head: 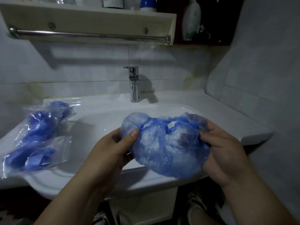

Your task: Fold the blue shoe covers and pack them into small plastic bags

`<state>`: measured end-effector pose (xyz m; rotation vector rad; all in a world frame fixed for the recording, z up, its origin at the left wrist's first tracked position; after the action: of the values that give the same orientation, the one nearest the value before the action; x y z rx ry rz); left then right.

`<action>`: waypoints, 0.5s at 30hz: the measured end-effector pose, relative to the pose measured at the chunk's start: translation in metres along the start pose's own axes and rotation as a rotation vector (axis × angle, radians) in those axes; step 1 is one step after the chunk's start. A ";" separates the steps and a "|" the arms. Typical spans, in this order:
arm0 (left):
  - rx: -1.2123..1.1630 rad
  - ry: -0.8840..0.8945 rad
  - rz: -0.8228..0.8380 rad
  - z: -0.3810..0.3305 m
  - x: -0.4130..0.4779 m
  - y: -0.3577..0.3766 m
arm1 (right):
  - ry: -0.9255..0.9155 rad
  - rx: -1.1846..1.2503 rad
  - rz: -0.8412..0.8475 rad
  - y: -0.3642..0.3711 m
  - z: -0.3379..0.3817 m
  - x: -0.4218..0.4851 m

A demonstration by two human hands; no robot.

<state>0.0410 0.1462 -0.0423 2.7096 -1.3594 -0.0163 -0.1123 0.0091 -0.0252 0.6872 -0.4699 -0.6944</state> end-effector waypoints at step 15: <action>0.362 0.465 -0.249 -0.076 -0.030 -0.023 | -0.725 -1.284 -0.045 0.064 0.061 -0.045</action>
<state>0.0462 0.1911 0.0293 2.8768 -0.9591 0.8566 -0.1526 0.0530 0.0544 -0.7972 -0.5442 -1.0976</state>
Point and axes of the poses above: each hand's wrist, its own x-axis towards the middle knuckle, its own y-axis out of the palm, z = x × y, the point moved 10 cm from there along x, towards the middle knuckle, and after that the axes turned 11 degrees about x, right-handed, at the moved point
